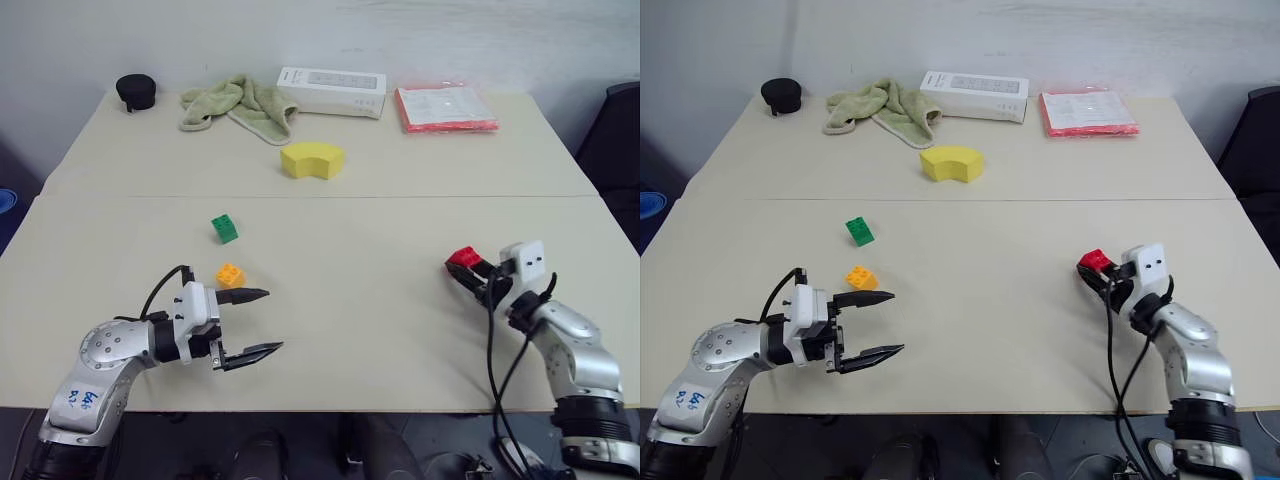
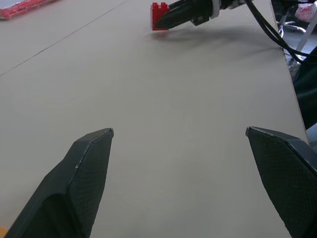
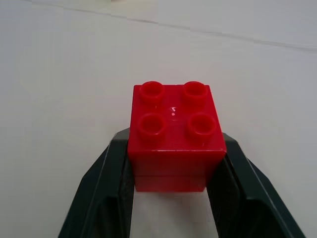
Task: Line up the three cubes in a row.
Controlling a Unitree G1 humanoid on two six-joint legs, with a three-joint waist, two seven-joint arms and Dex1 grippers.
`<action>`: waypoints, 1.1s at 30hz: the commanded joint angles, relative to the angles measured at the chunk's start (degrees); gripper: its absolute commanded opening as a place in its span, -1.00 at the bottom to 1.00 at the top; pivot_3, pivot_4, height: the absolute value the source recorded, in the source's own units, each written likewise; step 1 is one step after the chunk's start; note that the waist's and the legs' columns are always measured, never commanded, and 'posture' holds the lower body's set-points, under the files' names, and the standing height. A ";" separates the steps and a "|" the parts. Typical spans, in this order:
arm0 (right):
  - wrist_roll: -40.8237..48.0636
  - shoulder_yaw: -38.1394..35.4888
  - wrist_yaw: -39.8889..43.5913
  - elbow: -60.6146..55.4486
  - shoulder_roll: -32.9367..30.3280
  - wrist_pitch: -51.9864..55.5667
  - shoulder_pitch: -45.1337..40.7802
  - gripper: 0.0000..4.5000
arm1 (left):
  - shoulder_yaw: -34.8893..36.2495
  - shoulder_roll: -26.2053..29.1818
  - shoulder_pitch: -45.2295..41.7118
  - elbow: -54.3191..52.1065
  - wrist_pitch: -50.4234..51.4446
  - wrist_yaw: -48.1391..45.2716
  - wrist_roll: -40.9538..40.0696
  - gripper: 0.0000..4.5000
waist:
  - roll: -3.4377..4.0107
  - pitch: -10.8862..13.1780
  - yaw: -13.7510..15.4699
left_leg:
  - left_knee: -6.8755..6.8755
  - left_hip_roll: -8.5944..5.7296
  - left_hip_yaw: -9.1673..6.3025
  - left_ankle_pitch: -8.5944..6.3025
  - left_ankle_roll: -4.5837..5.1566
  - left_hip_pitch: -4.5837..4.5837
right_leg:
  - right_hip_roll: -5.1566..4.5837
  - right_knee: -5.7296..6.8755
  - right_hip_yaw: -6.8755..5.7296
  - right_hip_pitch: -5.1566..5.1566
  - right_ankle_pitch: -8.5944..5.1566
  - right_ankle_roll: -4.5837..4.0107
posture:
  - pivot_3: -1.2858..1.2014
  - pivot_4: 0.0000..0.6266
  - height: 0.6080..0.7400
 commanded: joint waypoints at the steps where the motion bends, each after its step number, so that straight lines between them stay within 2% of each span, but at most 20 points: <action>1: -3.60 10.26 22.14 -1.29 -5.66 -13.93 -3.00 -0.33 | 1.33 0.62 -0.28 -0.96 -0.64 -0.35 -0.31 1.00 | 0.00 0.00 -0.21 | -0.01 0.01 0.00 -0.01 0.02 0.03 | 0.01 0.00 0.00 0.01 0.00 0.00 | 0.03 -0.52 1.00; 3: -1.05 12.87 27.29 -1.00 -4.84 -12.60 -5.54 -0.33 | 0.93 0.58 -0.49 -0.32 -0.60 -0.95 -0.19 1.00 | -0.01 0.00 -0.33 | 0.01 0.06 0.02 -0.01 0.01 0.07 | 0.07 0.00 -0.01 0.03 0.00 0.00 | 0.03 -0.52 1.00; 7: -2.38 18.68 36.48 3.33 -3.42 -14.91 -11.71 -0.33 | 1.08 0.85 -0.89 0.10 0.38 -1.71 -0.82 1.00 | -0.01 0.01 -0.04 | 0.07 0.12 -0.01 0.12 -0.26 0.05 | 0.10 0.06 -0.04 0.01 0.00 -0.01 | 0.03 -0.52 1.00; 11: -5.34 20.24 39.21 14.14 -1.48 -22.02 -17.06 -0.33 | 2.48 1.60 -0.06 -1.18 1.42 -1.98 -1.44 1.00 | -0.02 0.01 0.06 | 0.22 0.10 0.00 0.11 -0.24 0.03 | 0.03 0.04 -0.05 0.04 0.01 -0.01 | 0.03 -0.52 1.00; 17: -8.33 20.59 39.43 25.57 0.52 -25.72 -22.12 -0.33 | 3.69 2.42 0.63 -2.84 2.39 -1.67 -1.69 1.00 | -0.01 0.02 0.09 | 0.30 0.07 0.01 0.09 -0.21 -0.03 | -0.07 0.04 -0.06 0.03 0.00 -0.02 | 0.03 -0.52 1.00; 21: -8.08 19.81 40.19 27.34 0.97 -28.31 -22.87 0.25 | 4.48 2.42 0.43 -2.58 2.22 -1.49 -1.32 1.00 | -0.01 0.02 0.01 | 0.34 0.07 0.01 0.09 -0.21 -0.02 | -0.08 0.09 -0.06 0.03 0.00 -0.02 | 0.03 -0.52 1.00; 26: -6.34 17.17 40.42 23.66 -1.75 -30.60 -20.80 0.99 | 7.35 2.73 1.14 -2.45 1.23 -0.51 -1.22 1.00 | 0.00 0.02 0.03 | 0.32 0.09 0.01 0.10 -0.22 -0.01 | -0.07 0.11 -0.06 0.02 0.00 -0.03 | 0.03 -0.52 1.00; 30: -1.04 12.56 39.27 15.51 -4.42 -28.78 -16.36 0.99 | 11.66 3.88 5.27 -0.54 -1.41 -1.24 0.19 1.00 | 0.00 0.03 0.07 | 0.28 0.08 0.02 0.08 -0.21 0.00 | -0.10 0.05 -0.06 0.03 0.00 -0.02 | 0.03 -0.52 1.00; 33: 7.20 6.87 35.22 2.79 -6.58 -19.64 -9.16 0.99 | 19.90 4.48 9.67 1.40 -0.61 0.07 -1.69 1.00 | 0.00 0.03 0.09 | 0.25 0.09 0.00 0.07 -0.21 -0.02 | -0.10 0.03 -0.08 0.02 0.00 -0.02 | 0.03 -0.52 1.00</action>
